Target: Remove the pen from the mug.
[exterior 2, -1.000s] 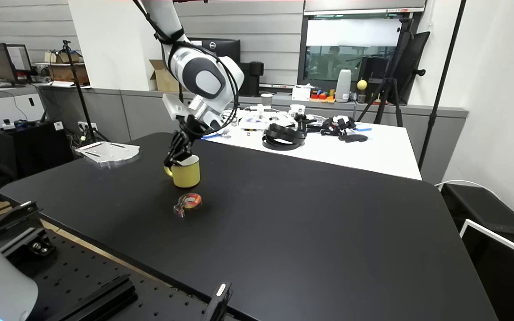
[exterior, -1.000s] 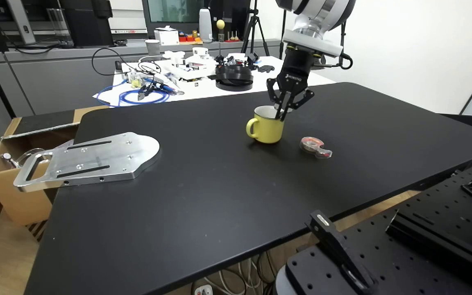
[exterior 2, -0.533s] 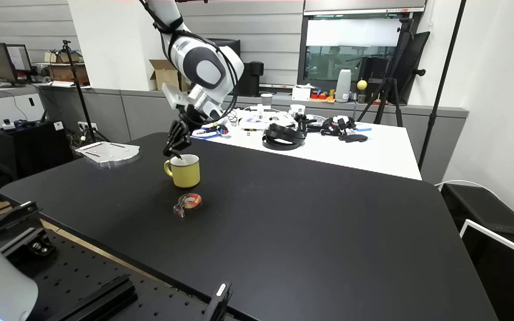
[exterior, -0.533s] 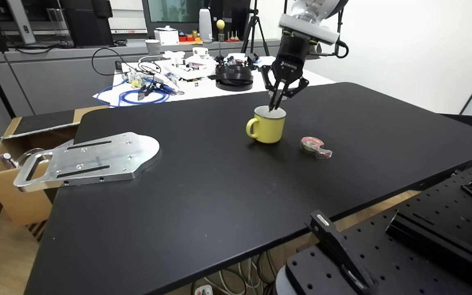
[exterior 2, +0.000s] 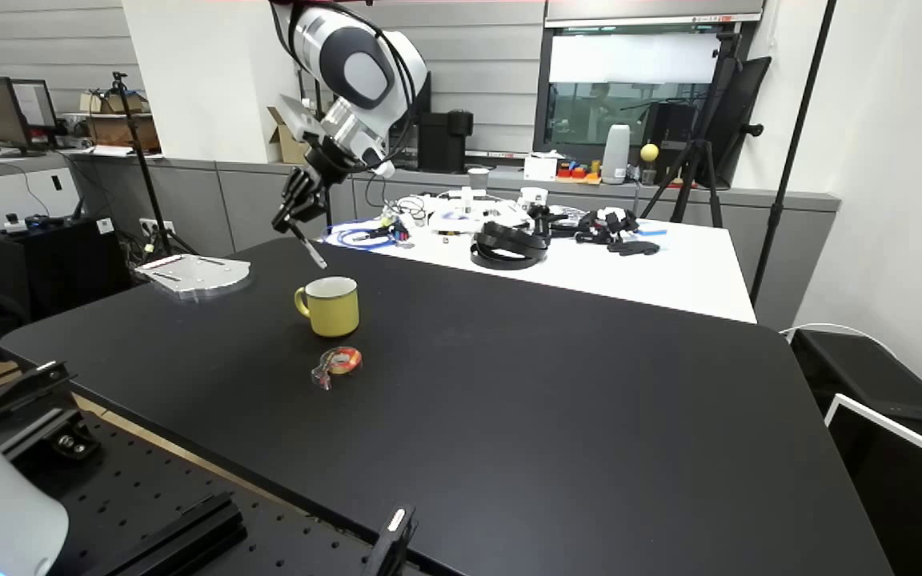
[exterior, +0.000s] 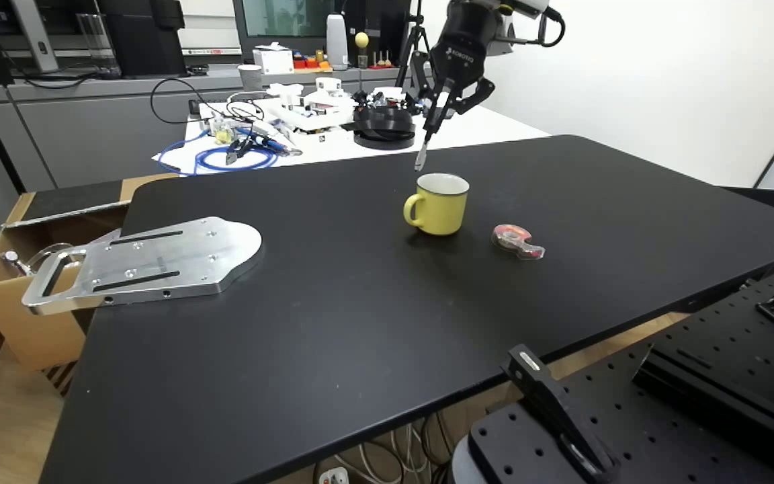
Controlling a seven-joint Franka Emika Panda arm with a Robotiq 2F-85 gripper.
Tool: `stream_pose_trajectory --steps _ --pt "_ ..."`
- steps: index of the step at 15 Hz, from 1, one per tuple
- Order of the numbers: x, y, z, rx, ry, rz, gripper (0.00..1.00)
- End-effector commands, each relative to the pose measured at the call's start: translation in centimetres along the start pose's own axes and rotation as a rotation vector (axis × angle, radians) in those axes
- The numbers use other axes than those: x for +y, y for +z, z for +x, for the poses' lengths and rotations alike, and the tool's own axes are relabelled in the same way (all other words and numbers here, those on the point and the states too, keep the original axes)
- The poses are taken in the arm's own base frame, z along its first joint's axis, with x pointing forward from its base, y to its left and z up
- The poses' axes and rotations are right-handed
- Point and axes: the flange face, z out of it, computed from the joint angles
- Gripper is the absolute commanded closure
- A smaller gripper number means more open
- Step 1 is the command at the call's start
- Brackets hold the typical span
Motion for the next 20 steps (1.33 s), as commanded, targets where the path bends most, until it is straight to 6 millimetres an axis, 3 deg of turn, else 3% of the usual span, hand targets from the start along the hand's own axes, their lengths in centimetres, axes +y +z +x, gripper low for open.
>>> stream_pose_trajectory --steps 1,3,7,14,20 --pt "-2.5 -1.9 -2.9 0.003 -0.027 -0.006 0.97" --pt "-3.4 -1.8 -4.0 0.012 -0.068 -0.020 0.97" --pt "-3.8 1.0 -5.2 0.055 -0.196 -0.074 0.97" --pt "-1.8 8.0 -4.7 0.309 -0.383 -0.135 0.97" --pt "-0.3 12.5 -5.2 0.467 -0.476 -0.172 0.97"
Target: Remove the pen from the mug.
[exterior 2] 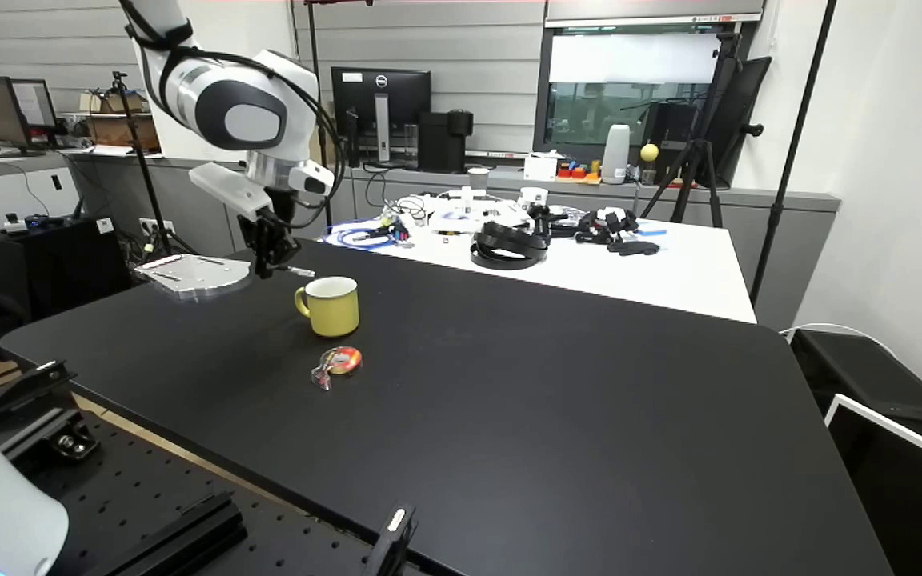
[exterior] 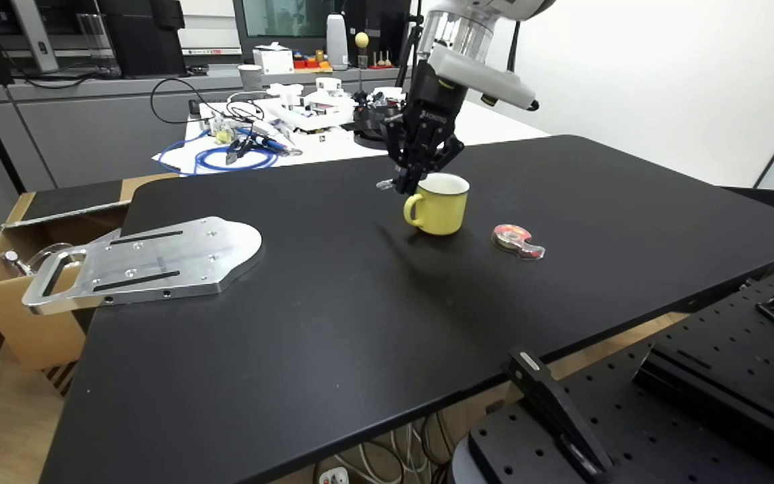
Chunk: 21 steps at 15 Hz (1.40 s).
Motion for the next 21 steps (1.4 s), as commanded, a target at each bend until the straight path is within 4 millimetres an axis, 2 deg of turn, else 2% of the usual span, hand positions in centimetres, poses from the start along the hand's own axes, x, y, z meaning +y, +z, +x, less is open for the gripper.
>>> stream_pose_trajectory --steps 1,6,14,21 --pt "0.0 1.4 -1.9 0.056 -0.044 -0.017 0.97" --pt "0.0 3.9 -3.5 0.074 -0.075 -0.043 0.97" --pt "2.1 7.5 -5.2 0.069 -0.105 -0.096 0.97" --pt "3.7 9.4 -6.0 0.056 -0.117 -0.140 0.97"
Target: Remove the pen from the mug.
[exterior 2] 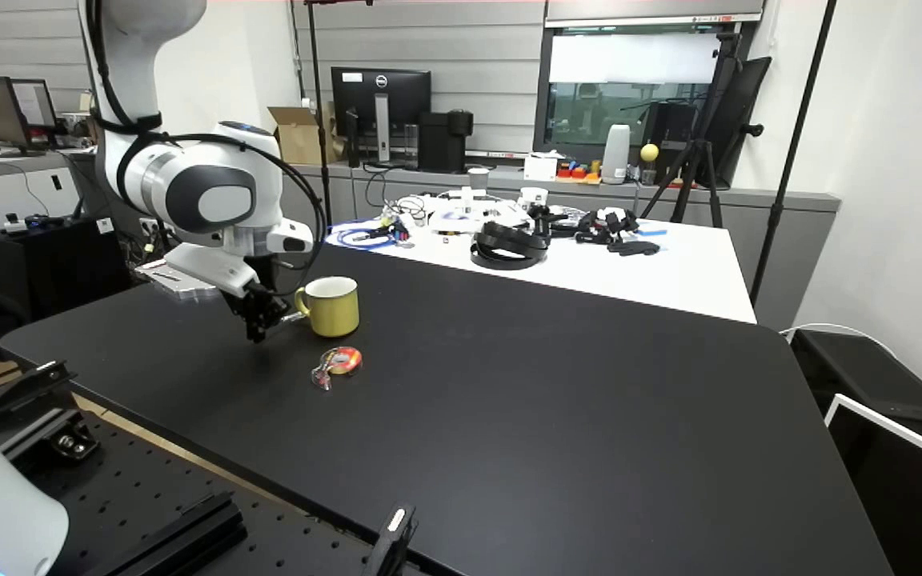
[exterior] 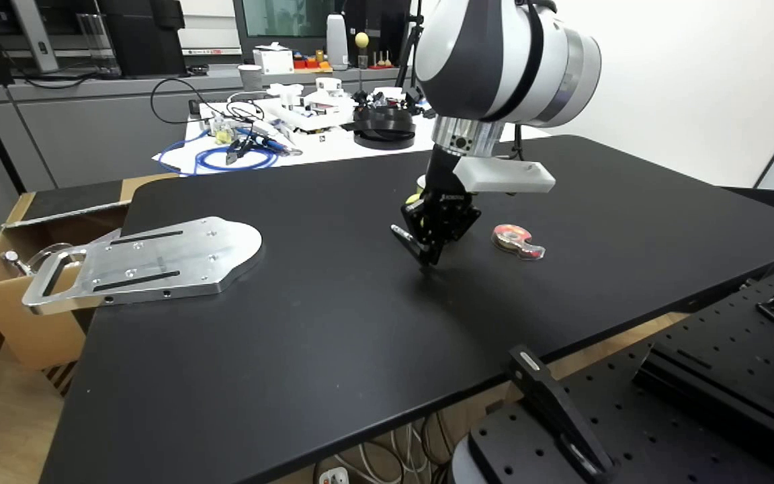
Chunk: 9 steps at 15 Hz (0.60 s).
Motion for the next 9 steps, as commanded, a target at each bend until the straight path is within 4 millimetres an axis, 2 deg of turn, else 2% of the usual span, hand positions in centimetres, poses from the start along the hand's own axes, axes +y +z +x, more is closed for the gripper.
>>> stream_pose_trajectory --steps 1,2,3,4,5,9 --pt "0.55 0.58 -0.53 0.004 0.026 -0.020 0.97" --pt "0.67 0.66 -0.52 0.003 0.029 -0.023 0.97" --pt "0.77 0.68 -0.48 0.002 0.033 -0.025 0.63" --pt "0.78 0.66 -0.39 0.001 0.037 -0.026 0.63" --pt "0.77 0.54 -0.32 0.001 0.043 -0.026 0.57" --pt "0.17 -0.16 -0.22 0.002 0.054 -0.017 0.30"
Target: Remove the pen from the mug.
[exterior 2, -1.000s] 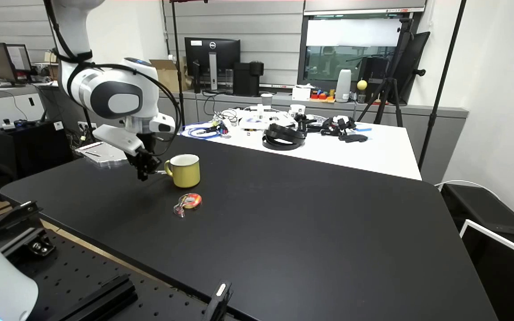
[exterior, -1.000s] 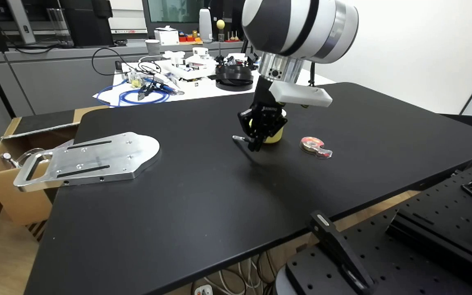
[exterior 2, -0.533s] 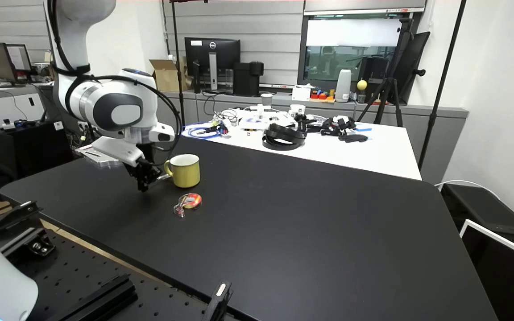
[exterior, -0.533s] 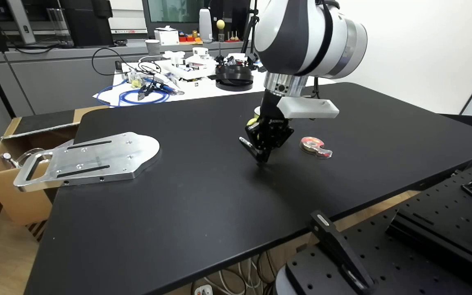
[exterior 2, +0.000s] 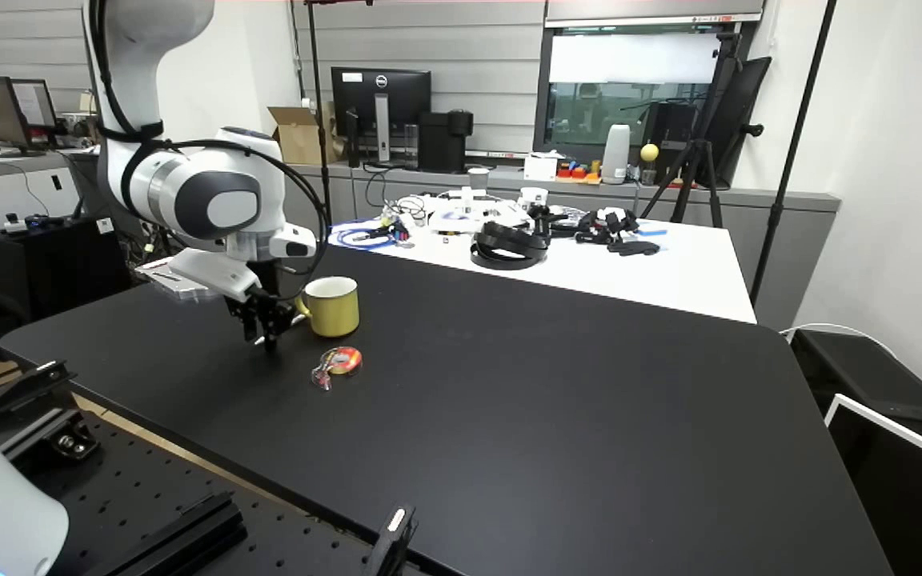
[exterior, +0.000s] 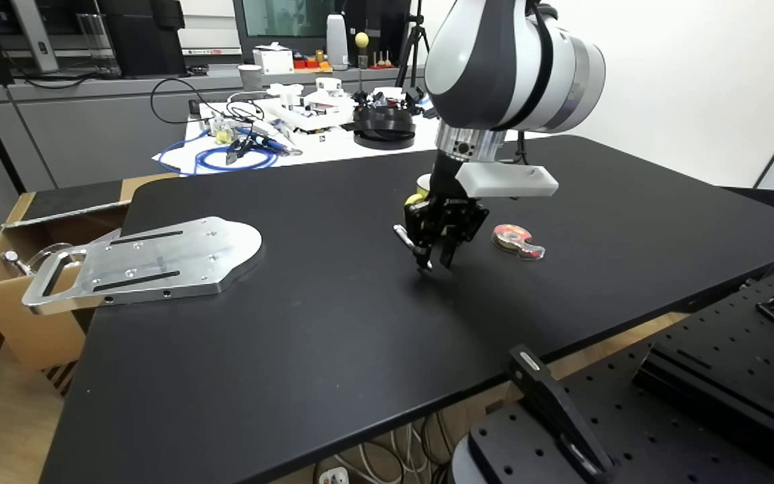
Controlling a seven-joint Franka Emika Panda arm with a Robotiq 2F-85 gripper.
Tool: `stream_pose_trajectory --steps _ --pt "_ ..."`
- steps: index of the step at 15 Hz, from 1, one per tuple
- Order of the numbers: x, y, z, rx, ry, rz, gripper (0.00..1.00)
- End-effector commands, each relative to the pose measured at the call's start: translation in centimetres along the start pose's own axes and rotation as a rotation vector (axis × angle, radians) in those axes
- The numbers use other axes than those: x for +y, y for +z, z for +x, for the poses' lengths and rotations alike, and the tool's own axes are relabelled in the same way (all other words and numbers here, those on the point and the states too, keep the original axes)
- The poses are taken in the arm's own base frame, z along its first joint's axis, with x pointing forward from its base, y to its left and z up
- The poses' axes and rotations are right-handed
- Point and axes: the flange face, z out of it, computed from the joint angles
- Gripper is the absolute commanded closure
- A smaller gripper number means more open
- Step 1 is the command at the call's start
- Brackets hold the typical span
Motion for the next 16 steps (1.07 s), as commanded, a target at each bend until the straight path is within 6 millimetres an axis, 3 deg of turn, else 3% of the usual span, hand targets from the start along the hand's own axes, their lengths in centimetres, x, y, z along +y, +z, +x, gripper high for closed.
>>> stream_pose_trajectory --steps 1,4,10,11,16 --pt "-0.7 -0.9 -0.1 0.002 0.034 0.005 0.23" --pt "-1.3 -1.5 0.0 0.009 0.038 0.011 0.02" --pt "-1.7 -2.7 0.1 0.005 0.049 0.004 0.00" --pt "-1.8 -1.5 0.6 0.015 0.017 0.016 0.00" --pt "-1.8 -1.9 0.6 0.009 0.024 0.014 0.00"
